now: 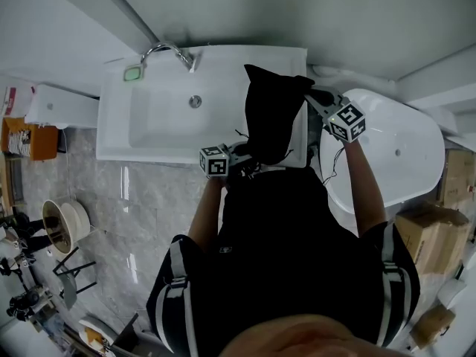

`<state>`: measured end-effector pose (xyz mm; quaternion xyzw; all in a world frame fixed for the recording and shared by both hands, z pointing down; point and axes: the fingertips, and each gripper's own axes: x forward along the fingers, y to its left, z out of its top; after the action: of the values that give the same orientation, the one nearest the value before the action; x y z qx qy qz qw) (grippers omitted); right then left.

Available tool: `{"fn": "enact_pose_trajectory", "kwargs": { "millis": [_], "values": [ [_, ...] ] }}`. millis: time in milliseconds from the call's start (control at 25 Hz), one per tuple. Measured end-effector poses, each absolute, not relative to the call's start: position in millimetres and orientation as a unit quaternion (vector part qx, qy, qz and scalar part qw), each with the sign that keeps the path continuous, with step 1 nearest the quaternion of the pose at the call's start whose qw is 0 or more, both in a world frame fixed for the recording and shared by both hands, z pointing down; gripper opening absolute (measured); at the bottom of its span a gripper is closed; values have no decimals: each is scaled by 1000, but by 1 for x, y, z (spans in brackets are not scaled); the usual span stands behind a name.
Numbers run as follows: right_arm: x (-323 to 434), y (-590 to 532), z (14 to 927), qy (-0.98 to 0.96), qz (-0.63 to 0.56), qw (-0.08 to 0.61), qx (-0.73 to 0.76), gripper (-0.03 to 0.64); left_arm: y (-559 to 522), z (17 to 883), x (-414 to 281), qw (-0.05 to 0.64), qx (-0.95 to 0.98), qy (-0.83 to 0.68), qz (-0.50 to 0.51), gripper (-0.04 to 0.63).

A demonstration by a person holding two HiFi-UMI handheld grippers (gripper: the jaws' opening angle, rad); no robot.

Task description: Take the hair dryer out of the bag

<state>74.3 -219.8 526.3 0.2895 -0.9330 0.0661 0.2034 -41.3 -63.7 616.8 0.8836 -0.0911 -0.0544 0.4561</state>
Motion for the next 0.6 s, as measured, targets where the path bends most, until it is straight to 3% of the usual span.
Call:
{"fn": "enact_pose_trajectory", "kwargs": {
  "millis": [280,600],
  "values": [
    [79,-255,494,-933,39,179,311,77,-63,615,-40,451,887,-85,-49,189],
    [64,-274,480,-928,3,198,314,77,-56,616,-35,453,887,-74,-47,189]
  ]
}}
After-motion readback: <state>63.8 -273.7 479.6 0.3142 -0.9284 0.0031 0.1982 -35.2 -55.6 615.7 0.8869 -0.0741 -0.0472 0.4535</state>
